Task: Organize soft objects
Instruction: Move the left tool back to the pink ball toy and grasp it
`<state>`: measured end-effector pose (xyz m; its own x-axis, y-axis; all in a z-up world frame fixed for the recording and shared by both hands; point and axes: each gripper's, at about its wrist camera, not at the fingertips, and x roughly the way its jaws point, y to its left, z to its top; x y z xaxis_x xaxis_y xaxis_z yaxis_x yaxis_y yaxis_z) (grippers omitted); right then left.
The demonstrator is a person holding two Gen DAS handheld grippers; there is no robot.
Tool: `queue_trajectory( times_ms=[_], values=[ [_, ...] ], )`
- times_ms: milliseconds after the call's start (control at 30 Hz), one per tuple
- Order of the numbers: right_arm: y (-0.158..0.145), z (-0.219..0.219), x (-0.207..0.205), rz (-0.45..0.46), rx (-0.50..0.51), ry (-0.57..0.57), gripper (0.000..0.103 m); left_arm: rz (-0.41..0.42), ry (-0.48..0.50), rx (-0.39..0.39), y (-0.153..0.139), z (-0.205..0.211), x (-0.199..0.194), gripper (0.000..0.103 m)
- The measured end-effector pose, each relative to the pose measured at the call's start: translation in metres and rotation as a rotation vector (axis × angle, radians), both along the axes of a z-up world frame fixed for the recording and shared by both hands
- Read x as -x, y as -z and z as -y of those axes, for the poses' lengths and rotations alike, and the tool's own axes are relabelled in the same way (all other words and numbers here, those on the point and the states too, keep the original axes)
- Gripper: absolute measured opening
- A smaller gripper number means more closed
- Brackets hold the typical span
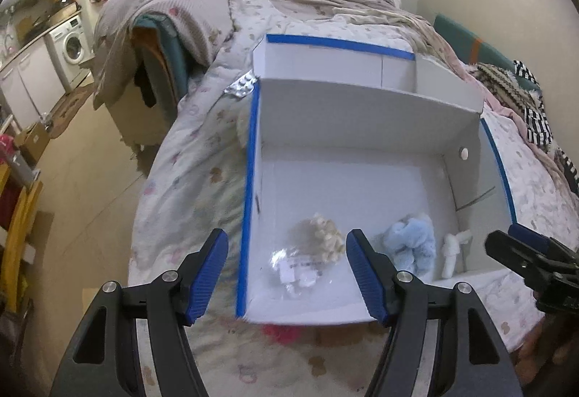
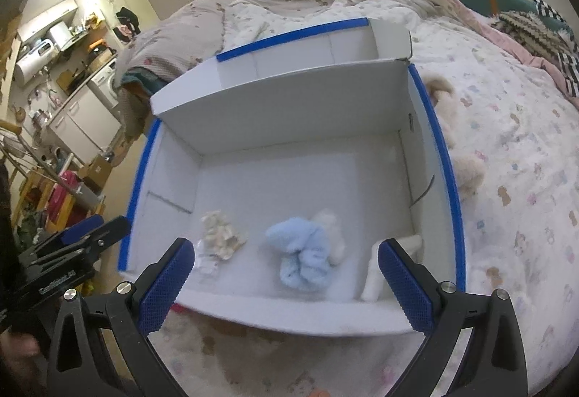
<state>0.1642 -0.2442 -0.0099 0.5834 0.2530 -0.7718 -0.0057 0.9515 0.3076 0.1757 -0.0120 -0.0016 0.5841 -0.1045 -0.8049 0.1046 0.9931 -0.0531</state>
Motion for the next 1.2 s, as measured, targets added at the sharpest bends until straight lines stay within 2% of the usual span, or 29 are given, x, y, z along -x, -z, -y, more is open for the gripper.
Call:
queue_trajectory(
  times_ms=[133,267,467,567,733,900,1033,1200],
  values=[
    [0.002,-0.001,0.02,-0.012,0.007,0.036,0.103,-0.043,-0.024,-0.03,0.009,-0.012,0.009,0.065],
    [0.007,-0.008,0.033,-0.036,0.01,0.02,0.103,-0.079,-0.083,-0.032,0.015,-0.028,0.021,0.065],
    [0.018,-0.012,0.049,-0.064,0.015,-0.002,0.103,-0.138,-0.162,0.021,0.025,-0.047,0.038,0.065],
    [0.028,-0.008,0.055,-0.1,0.029,0.036,0.103,-0.173,-0.186,0.068,0.032,-0.056,0.044,0.065],
    [0.049,-0.002,0.057,-0.189,-0.036,0.073,0.103,-0.239,-0.235,0.068,0.053,-0.063,0.046,0.065],
    [0.063,-0.008,0.052,-0.23,-0.007,0.064,0.103,-0.278,-0.243,0.065,0.07,-0.063,0.037,0.065],
    [0.072,-0.009,0.048,-0.247,0.013,0.066,0.103,-0.304,-0.201,0.094,0.084,-0.054,0.03,0.065],
    [0.081,-0.005,0.044,-0.274,0.016,0.075,0.103,-0.34,-0.16,0.07,0.105,-0.036,0.018,0.065]
  ],
)
